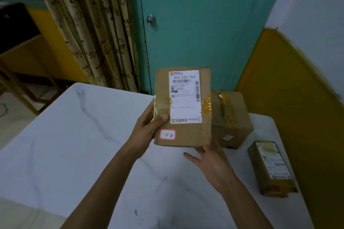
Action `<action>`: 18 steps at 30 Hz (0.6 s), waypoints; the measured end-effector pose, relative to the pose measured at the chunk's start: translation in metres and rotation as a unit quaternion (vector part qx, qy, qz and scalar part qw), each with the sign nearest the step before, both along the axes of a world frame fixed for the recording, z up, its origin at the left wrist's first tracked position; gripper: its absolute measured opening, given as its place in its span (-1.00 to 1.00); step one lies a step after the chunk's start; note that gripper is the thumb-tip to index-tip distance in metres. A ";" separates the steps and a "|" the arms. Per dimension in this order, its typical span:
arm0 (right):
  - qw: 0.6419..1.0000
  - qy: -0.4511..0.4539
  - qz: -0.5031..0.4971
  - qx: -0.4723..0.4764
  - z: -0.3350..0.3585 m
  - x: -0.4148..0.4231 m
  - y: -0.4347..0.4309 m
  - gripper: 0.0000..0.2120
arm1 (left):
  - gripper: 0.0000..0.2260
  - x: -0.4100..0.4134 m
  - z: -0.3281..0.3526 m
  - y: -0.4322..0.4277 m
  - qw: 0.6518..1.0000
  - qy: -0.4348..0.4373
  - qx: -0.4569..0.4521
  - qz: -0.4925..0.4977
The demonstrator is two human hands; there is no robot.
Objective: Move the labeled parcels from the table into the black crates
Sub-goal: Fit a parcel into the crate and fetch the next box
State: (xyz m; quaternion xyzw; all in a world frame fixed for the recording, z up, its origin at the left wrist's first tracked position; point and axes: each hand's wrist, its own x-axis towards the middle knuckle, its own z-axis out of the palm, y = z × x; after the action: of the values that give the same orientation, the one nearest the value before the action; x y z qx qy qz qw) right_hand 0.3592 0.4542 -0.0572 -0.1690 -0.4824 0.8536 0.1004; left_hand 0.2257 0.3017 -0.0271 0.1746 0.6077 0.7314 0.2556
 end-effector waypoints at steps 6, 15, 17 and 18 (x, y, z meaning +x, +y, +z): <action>0.998 0.020 -0.014 0.054 0.007 -0.002 0.008 -0.62 | -0.32 0.007 0.001 -0.006 1.000 0.019 -0.004 0.017; 0.995 0.038 0.016 0.087 0.009 -0.002 0.015 -0.45 | -0.37 0.009 -0.001 -0.007 1.000 0.014 0.004 0.020; 0.995 0.039 0.020 0.092 0.010 -0.002 0.018 -0.44 | -0.38 0.009 -0.002 -0.006 1.000 0.007 0.011 0.019; 0.994 0.039 0.023 0.095 0.010 -0.002 0.019 -0.44 | -0.38 0.009 -0.002 -0.005 1.000 0.005 0.014 0.019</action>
State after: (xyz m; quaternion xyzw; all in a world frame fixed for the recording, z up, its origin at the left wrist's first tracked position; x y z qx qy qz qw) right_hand 0.3571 0.4731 -0.0473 -0.1144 -0.5608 0.8119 0.1148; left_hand 0.2343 0.2965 -0.0287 0.1703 0.6018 0.7435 0.2367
